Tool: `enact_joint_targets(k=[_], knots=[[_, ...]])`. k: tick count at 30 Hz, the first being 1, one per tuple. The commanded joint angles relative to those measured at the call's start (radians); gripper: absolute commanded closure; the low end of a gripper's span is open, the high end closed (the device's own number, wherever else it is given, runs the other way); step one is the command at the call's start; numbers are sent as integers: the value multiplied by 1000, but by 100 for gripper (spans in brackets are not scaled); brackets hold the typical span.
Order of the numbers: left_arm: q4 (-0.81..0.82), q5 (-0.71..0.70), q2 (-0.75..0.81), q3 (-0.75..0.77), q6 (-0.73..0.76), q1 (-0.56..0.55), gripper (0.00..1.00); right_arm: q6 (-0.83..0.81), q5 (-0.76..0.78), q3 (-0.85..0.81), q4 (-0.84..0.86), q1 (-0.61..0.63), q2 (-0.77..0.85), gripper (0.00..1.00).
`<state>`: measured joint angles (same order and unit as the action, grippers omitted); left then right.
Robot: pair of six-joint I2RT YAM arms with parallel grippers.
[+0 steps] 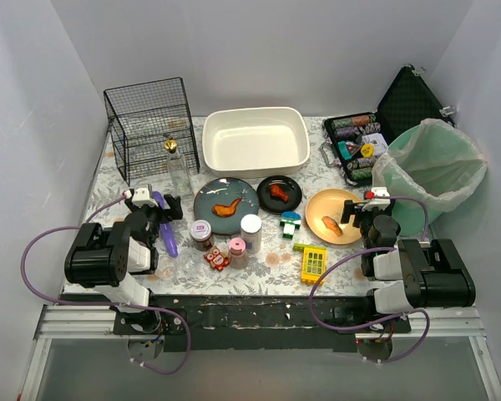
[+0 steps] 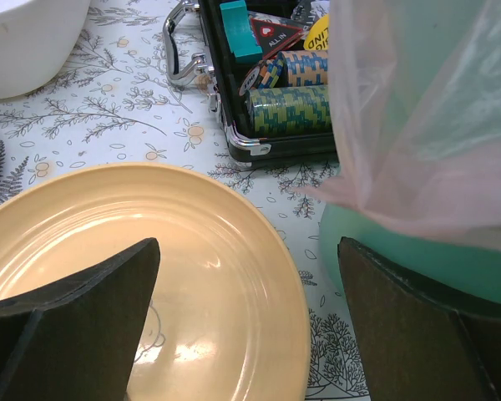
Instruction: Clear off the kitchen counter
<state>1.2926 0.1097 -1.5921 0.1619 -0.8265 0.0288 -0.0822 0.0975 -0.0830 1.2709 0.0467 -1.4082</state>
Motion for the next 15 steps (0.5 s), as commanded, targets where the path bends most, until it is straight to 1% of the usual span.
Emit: enact_joint_targets(k=[1,15], knots=[[5,-18,15,10,10,-6,2,-8,-2,-24,24,-2,-3,4],[2,-15,15,11,9,-6,2,-8,-4,-24,24,-2,-5,3]])
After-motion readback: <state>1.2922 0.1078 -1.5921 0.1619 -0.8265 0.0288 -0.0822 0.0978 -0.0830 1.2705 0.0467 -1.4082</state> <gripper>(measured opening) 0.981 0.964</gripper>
